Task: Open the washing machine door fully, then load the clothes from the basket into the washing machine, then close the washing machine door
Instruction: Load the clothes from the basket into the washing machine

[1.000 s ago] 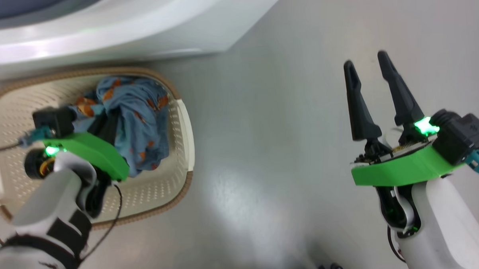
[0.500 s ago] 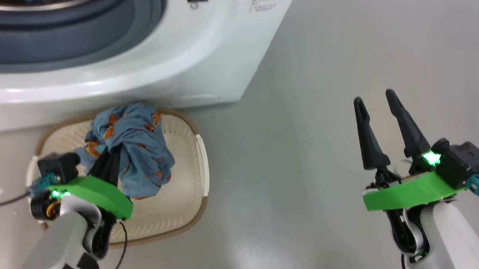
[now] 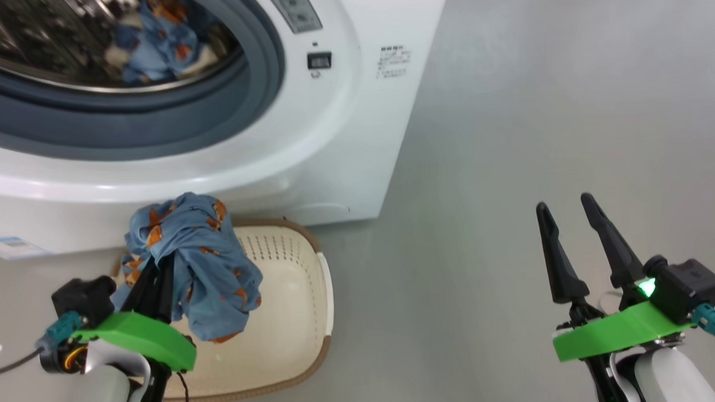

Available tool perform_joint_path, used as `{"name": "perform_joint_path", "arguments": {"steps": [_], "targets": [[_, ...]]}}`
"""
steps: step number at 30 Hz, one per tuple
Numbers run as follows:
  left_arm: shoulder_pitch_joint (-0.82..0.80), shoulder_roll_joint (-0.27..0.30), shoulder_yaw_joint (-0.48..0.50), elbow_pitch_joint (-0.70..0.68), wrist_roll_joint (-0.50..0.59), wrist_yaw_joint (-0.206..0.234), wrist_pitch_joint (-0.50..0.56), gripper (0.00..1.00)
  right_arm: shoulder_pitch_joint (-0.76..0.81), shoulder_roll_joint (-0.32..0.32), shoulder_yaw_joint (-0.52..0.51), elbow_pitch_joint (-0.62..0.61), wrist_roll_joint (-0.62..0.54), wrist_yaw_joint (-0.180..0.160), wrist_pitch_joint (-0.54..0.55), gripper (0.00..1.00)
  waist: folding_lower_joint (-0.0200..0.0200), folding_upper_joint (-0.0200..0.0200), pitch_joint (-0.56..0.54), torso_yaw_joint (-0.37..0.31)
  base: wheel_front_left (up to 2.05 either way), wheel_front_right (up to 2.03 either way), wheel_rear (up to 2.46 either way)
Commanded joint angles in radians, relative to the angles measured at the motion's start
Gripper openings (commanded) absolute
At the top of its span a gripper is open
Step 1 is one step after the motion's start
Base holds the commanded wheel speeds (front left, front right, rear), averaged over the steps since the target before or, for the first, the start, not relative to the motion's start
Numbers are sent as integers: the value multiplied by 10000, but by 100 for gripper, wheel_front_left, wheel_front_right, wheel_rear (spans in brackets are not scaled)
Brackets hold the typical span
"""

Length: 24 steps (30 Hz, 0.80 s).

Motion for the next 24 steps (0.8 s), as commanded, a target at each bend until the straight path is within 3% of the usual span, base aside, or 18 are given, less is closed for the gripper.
{"name": "perform_joint_path", "arguments": {"steps": [1, 24], "targets": [[164, 143, 425, -376, 183, 8, -108, 0, 213, -183, 89, -190, 70, 73, -80, 100, 2, 0, -560, 227, 0, 0, 0], [2573, -412, 2336, -3388, 1740, 8, -108, 0, 1728, -442, -306, -237, 125, 73, -80, 100, 2, 0, -2137, 693, 0, 0, 0]]}}
